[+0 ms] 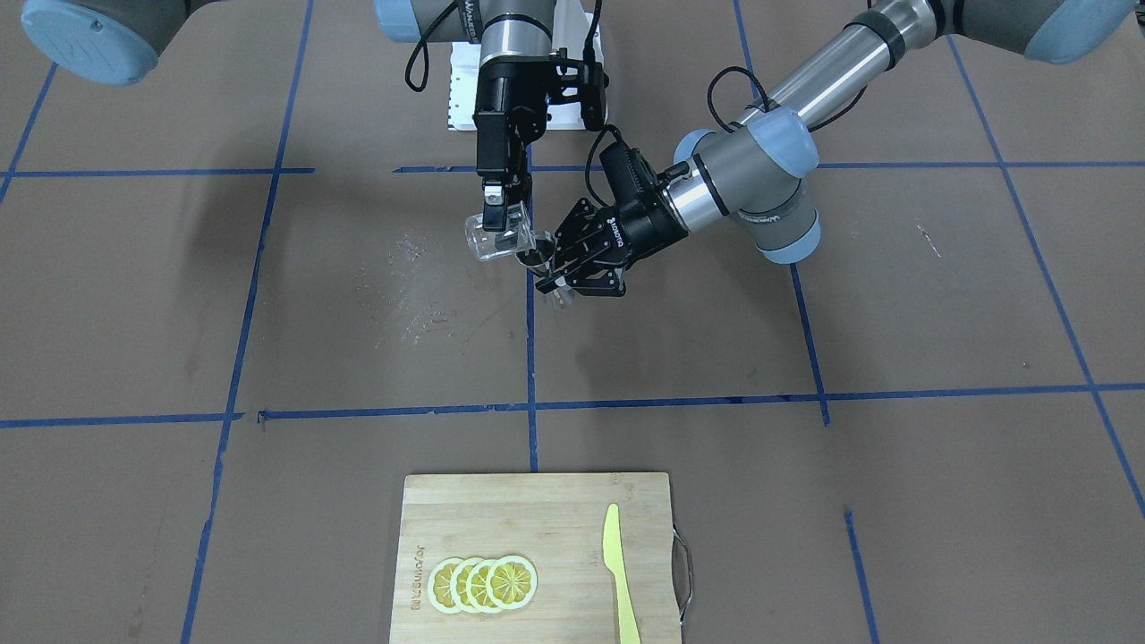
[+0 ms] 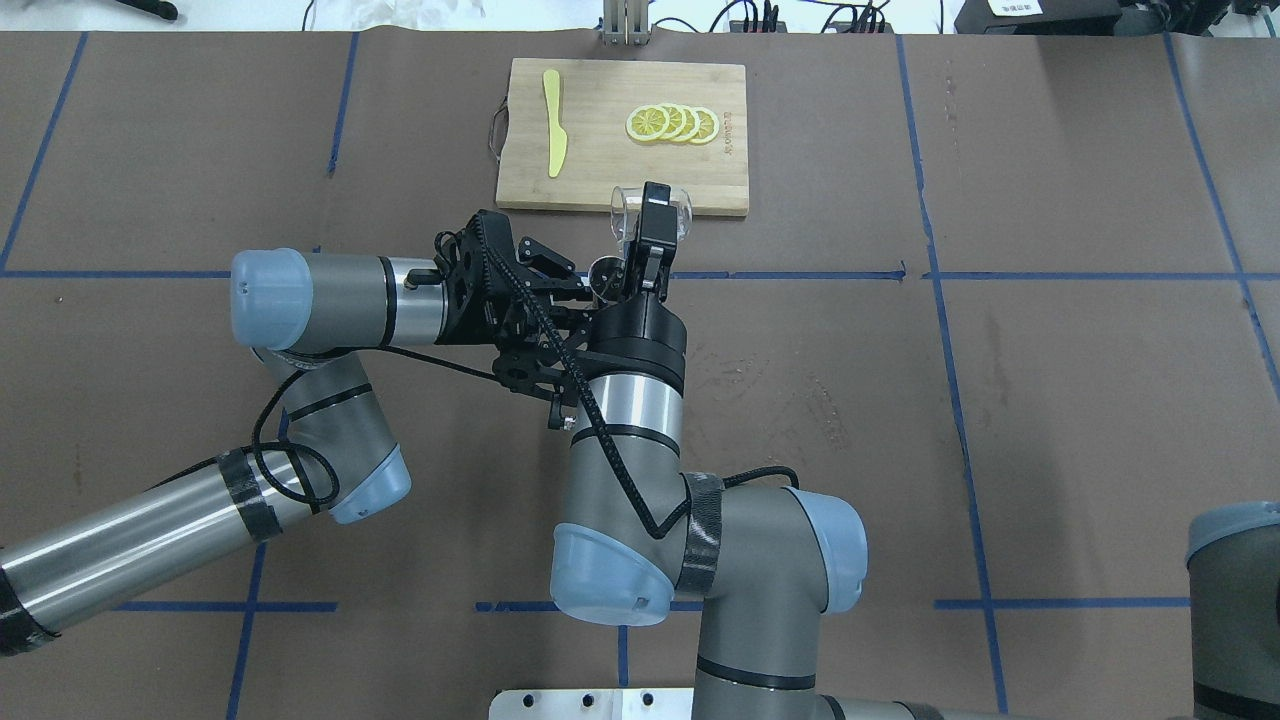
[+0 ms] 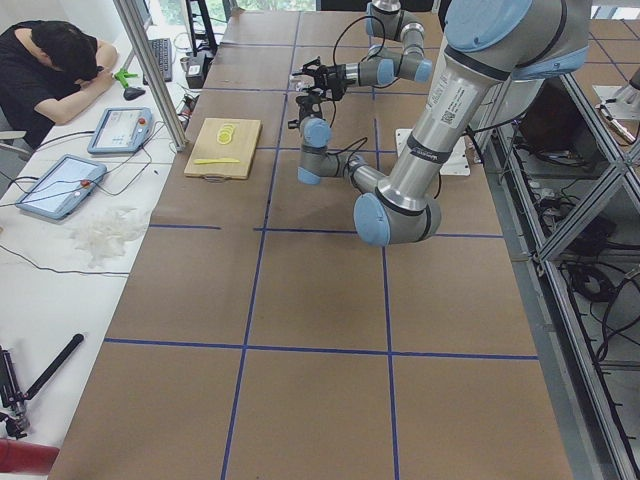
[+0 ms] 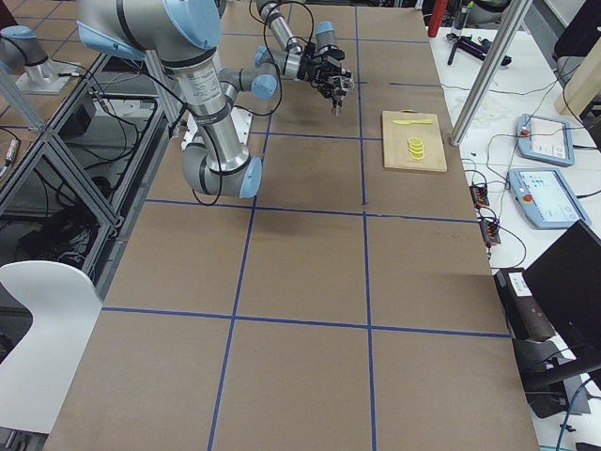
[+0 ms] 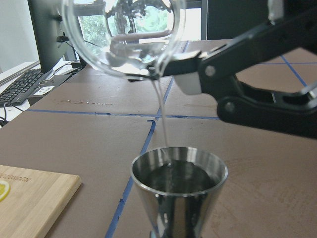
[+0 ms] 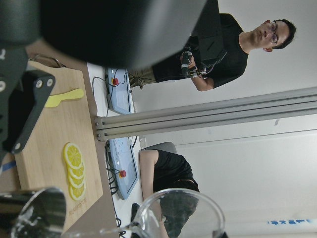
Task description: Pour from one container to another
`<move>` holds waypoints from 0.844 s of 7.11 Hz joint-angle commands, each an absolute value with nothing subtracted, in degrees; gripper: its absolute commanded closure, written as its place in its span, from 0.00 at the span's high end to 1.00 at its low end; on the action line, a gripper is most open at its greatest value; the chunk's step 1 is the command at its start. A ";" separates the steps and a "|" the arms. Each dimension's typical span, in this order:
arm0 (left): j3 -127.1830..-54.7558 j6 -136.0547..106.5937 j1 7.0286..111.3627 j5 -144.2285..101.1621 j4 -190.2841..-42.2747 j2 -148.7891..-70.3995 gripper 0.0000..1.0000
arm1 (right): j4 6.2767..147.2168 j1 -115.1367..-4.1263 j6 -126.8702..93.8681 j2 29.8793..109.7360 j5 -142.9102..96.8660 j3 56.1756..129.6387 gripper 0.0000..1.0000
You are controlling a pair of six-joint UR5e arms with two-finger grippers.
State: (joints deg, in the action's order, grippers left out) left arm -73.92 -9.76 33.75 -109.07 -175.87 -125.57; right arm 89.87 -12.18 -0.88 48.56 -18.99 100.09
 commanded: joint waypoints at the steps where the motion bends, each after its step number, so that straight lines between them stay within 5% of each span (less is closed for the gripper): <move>1: -73.92 -9.76 33.75 -109.07 -175.87 -125.51 0.00 | 89.74 -12.39 -3.24 48.52 -19.42 102.03 0.00; 6: -74.35 -9.67 33.75 -109.07 -176.66 -124.72 0.00 | 89.74 -13.45 -11.92 53.69 -27.33 112.22 0.00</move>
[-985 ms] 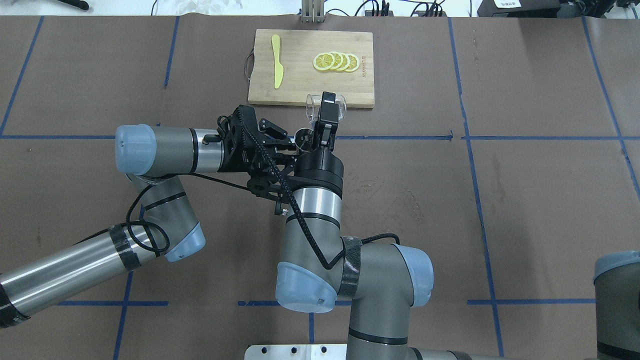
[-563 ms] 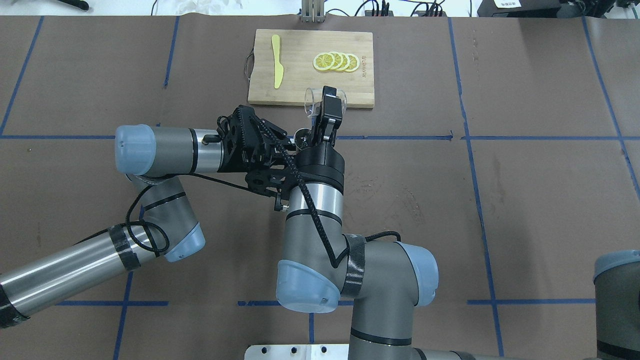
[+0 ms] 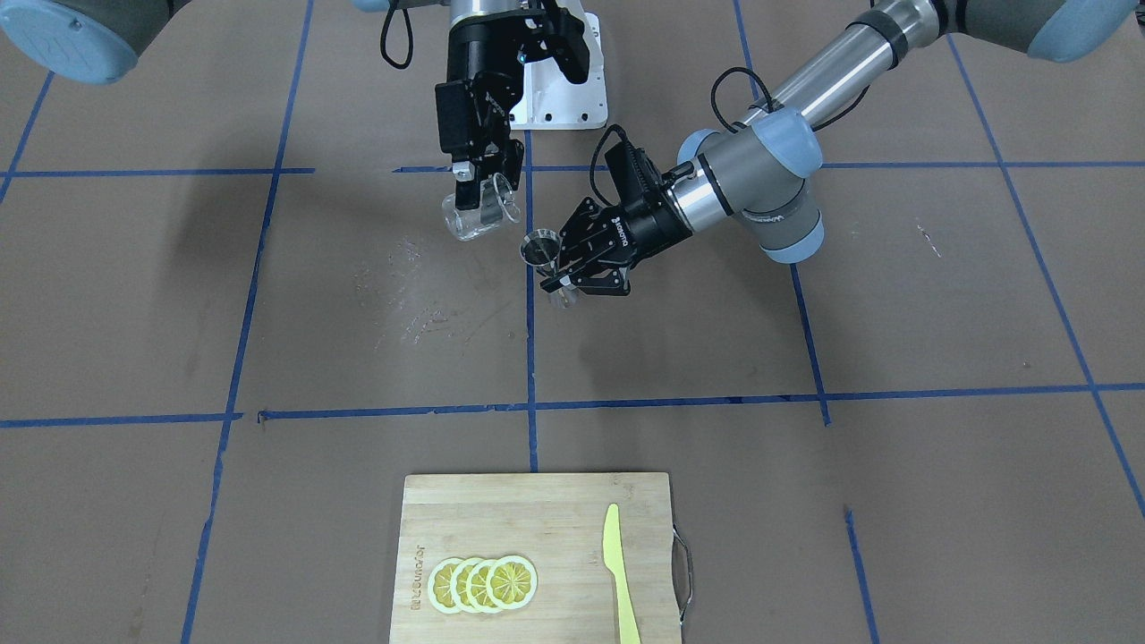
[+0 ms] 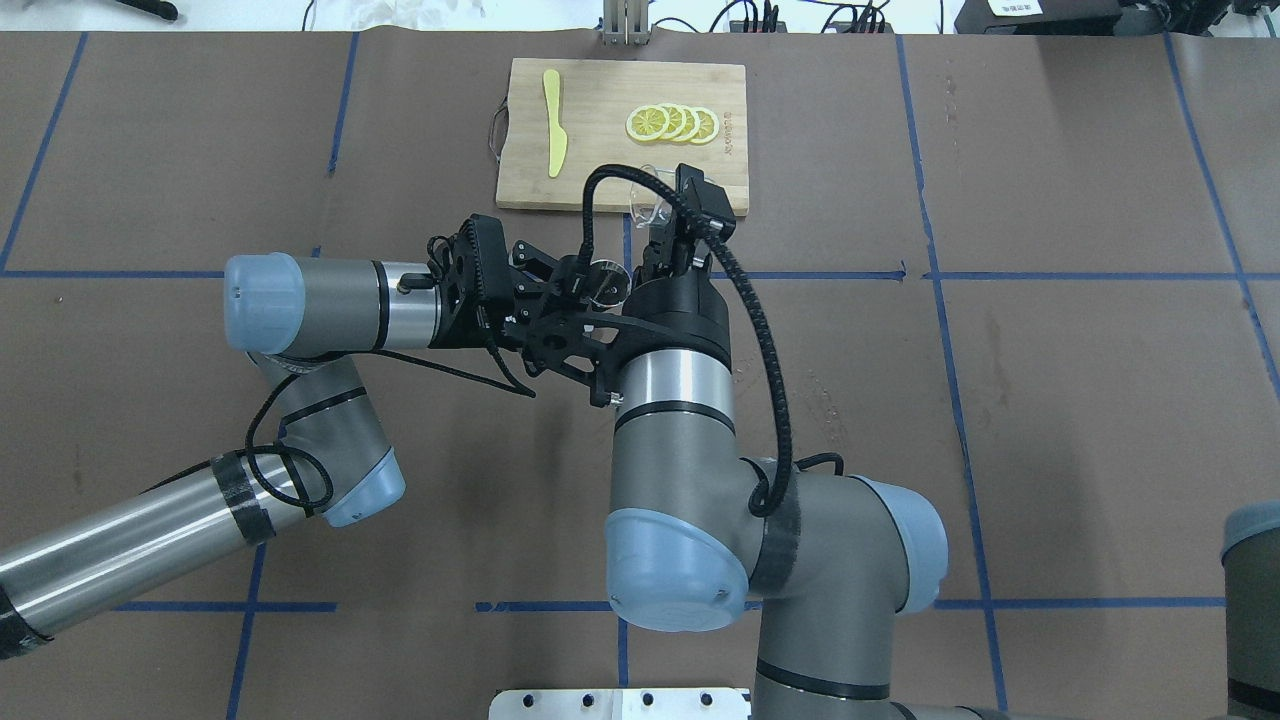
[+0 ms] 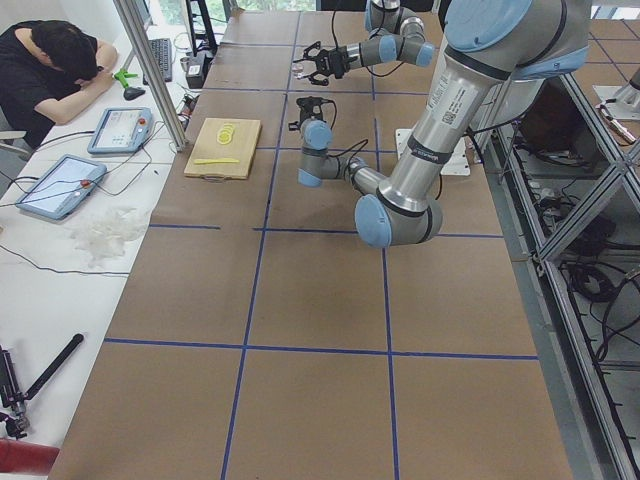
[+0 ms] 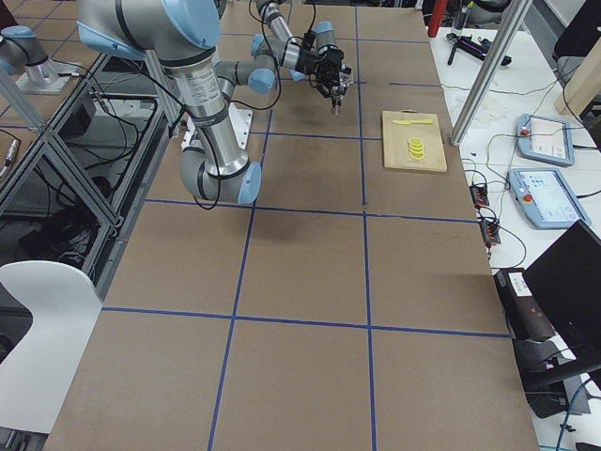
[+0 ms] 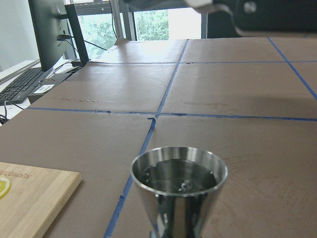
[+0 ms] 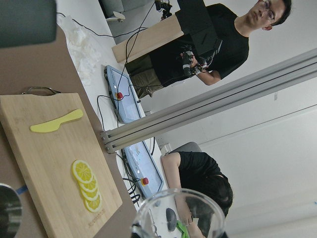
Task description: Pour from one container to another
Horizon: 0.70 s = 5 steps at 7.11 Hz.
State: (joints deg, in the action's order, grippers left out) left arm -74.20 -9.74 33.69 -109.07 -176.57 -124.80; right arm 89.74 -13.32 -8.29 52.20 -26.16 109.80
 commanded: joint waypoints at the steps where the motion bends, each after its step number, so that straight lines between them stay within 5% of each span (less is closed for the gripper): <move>1: -74.36 -9.67 33.66 -109.07 -176.66 -124.72 0.00 | 89.74 -13.36 -18.74 55.01 -27.33 112.32 0.00; 5: -76.37 -10.02 33.75 -109.07 -176.57 -123.14 0.00 | 79.29 -13.27 -23.73 60.99 -27.33 112.15 0.00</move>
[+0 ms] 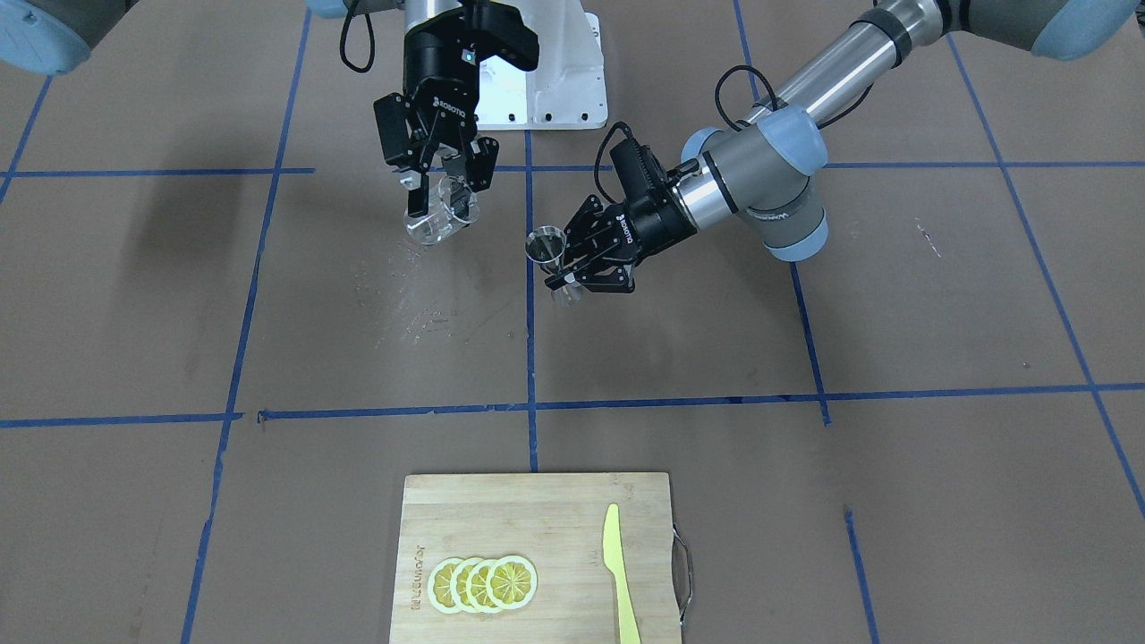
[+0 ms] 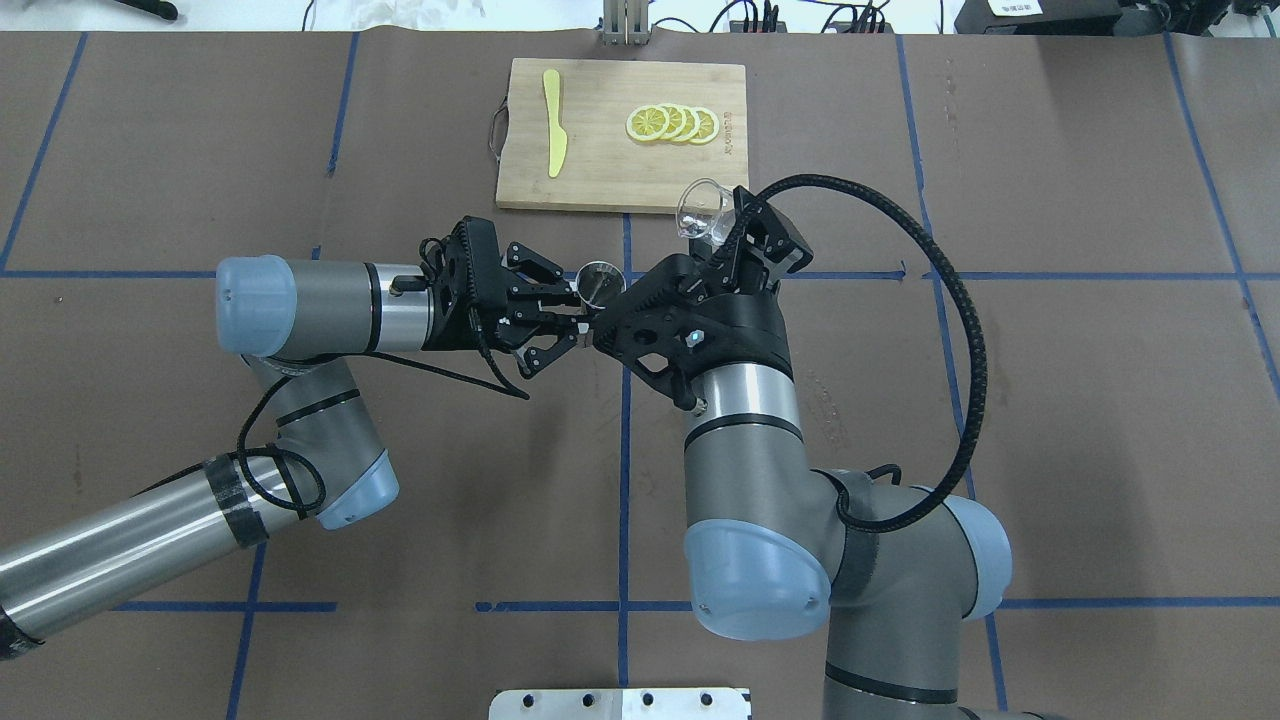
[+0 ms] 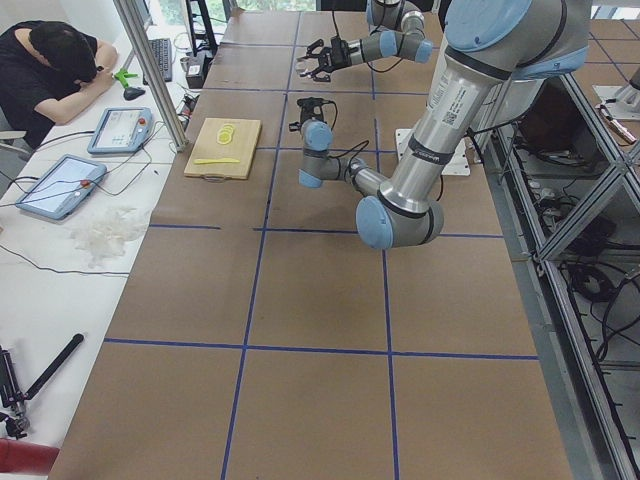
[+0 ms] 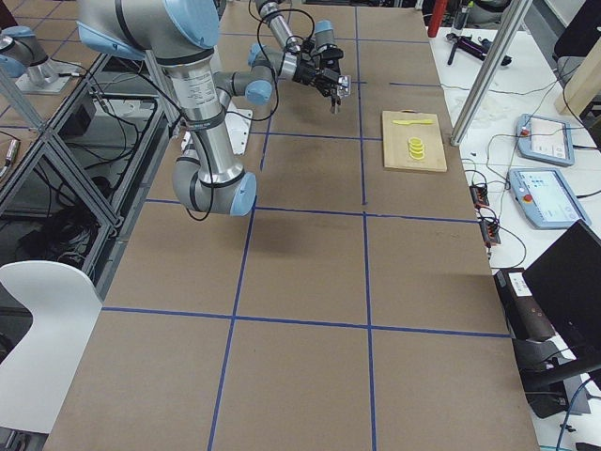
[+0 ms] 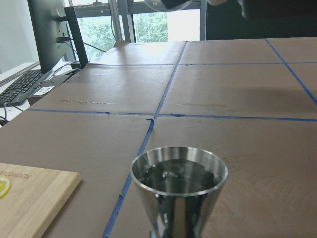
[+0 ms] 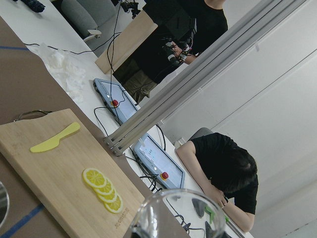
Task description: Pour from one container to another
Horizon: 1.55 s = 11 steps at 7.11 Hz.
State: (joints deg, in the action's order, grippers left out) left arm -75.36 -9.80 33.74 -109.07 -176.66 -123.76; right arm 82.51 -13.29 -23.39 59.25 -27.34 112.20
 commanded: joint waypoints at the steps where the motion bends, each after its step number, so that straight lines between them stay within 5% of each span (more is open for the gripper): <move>1: -76.72 -10.28 34.01 -109.07 -176.66 -123.05 0.00 | 79.28 -13.27 -23.73 61.00 -27.42 112.15 0.00; 6: -88.66 -22.81 34.19 -102.62 -178.23 -109.63 0.00 | 79.19 -13.27 -23.91 61.26 -27.25 112.06 0.00; 11: -89.82 -32.87 26.22 -72.39 -187.12 -97.93 0.00 | 79.19 -13.27 -23.99 61.26 -27.16 112.15 0.00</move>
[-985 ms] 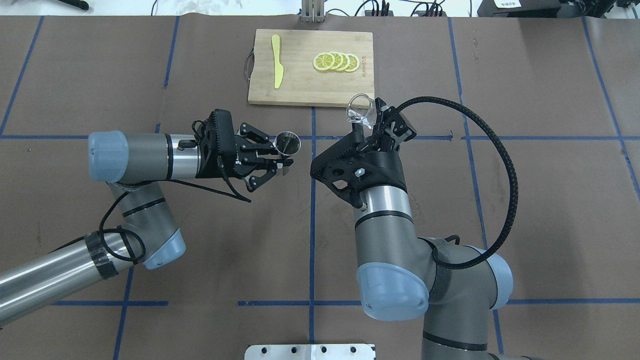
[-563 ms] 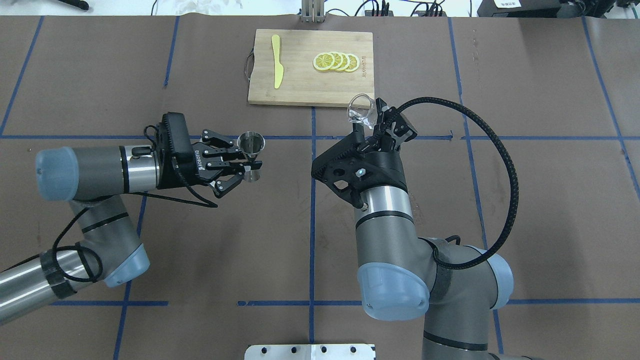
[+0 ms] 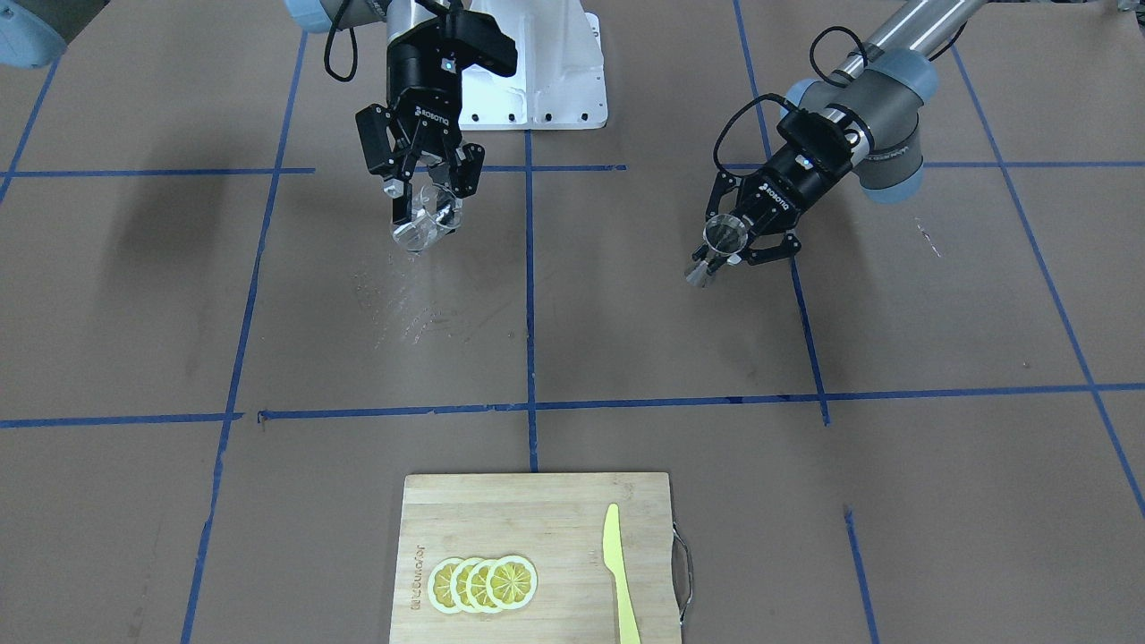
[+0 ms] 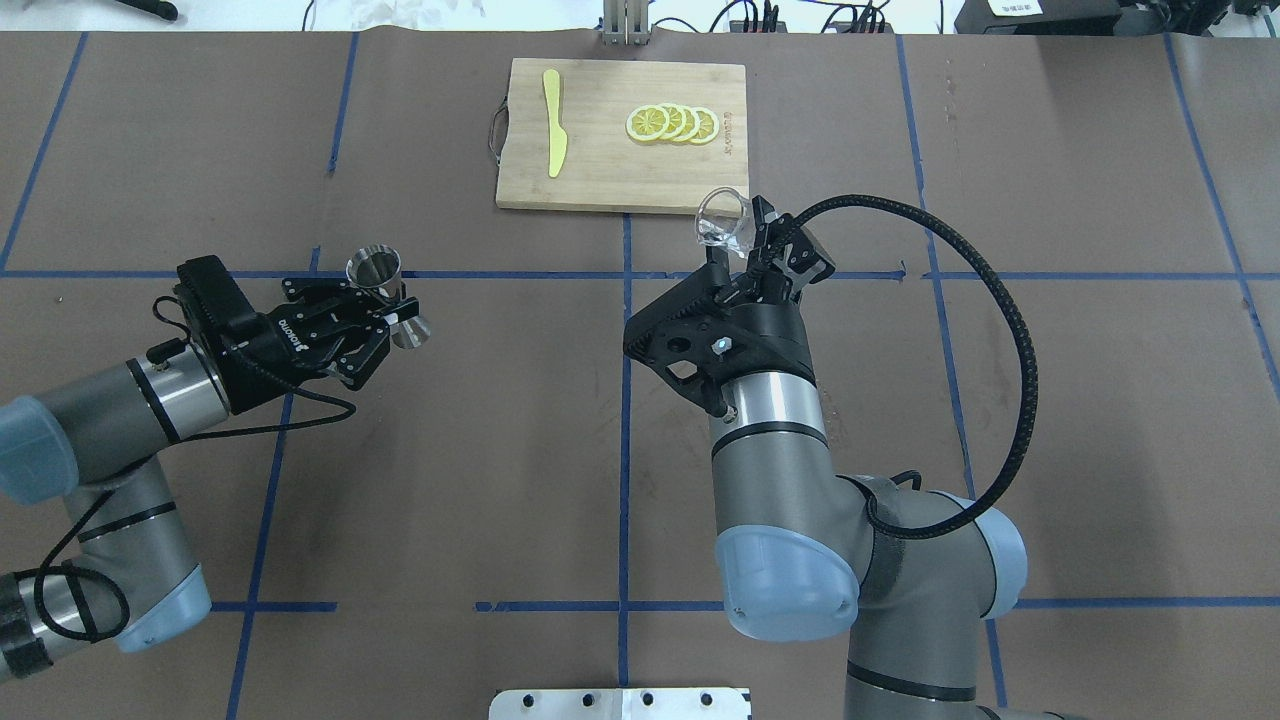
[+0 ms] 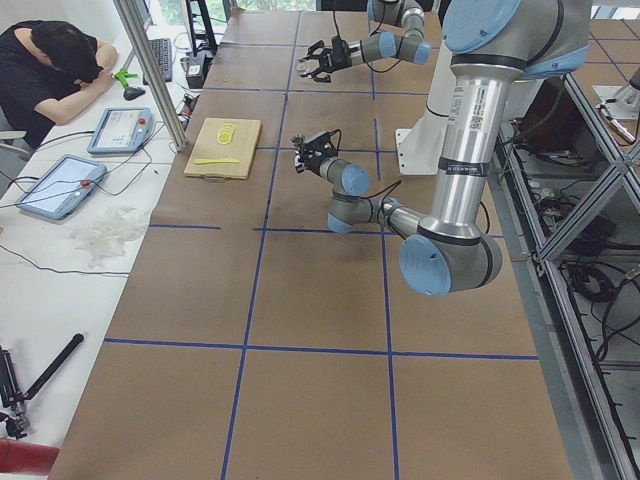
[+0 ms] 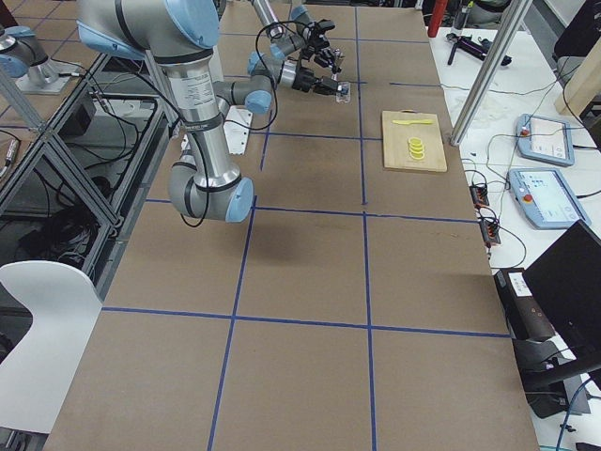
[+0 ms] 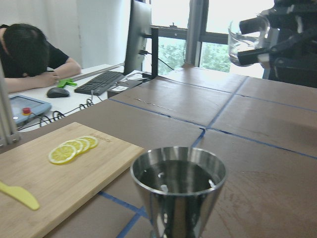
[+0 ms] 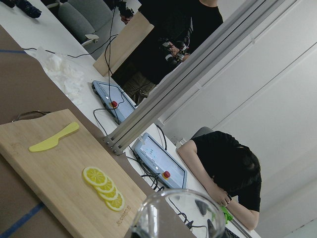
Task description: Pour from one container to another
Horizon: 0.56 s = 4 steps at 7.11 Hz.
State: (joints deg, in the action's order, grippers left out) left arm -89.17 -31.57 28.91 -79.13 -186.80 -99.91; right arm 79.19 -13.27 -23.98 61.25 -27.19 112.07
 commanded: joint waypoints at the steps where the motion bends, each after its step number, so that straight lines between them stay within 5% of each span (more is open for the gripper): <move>1: -92.43 -32.96 24.36 -69.12 -187.12 -93.73 0.00 | 79.19 -13.27 -23.99 61.26 -27.16 112.15 0.00; 4: -95.98 -35.33 13.41 -49.66 -187.12 -86.40 0.00 | 79.10 -13.27 -23.99 61.35 -27.16 112.24 0.00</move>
State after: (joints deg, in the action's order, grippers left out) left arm -95.38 -34.57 18.74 -59.05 -187.15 -87.95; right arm 79.13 -13.27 -23.99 61.29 -27.16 112.22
